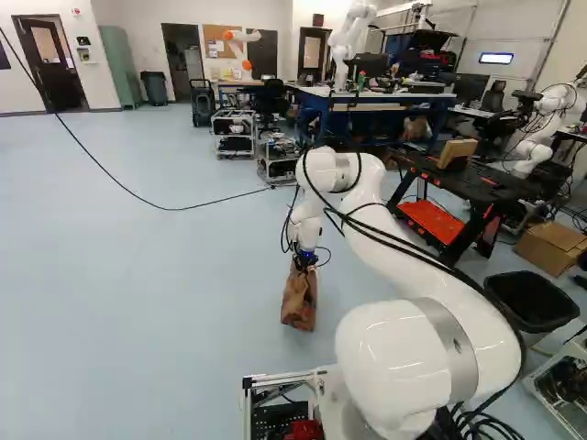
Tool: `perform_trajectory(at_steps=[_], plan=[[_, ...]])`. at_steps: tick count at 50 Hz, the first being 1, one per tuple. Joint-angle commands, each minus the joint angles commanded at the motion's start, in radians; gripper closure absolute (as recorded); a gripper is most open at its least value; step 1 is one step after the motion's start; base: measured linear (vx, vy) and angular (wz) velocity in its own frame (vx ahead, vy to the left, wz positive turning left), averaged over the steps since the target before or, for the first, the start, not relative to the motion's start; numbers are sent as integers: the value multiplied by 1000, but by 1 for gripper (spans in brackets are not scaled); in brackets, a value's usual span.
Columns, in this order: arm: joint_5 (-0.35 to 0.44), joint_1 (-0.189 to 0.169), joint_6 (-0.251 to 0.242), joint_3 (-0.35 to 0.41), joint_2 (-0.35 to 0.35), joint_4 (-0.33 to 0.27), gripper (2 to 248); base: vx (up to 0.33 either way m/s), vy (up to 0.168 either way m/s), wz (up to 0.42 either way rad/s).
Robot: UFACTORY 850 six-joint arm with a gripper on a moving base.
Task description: Pick up the grocery bag from the ground
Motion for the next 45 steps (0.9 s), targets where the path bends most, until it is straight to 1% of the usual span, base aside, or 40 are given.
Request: perform_trajectory(at_steps=[45], plan=[[0, 0, 0, 176, 181, 0, 229, 0, 0, 0]])
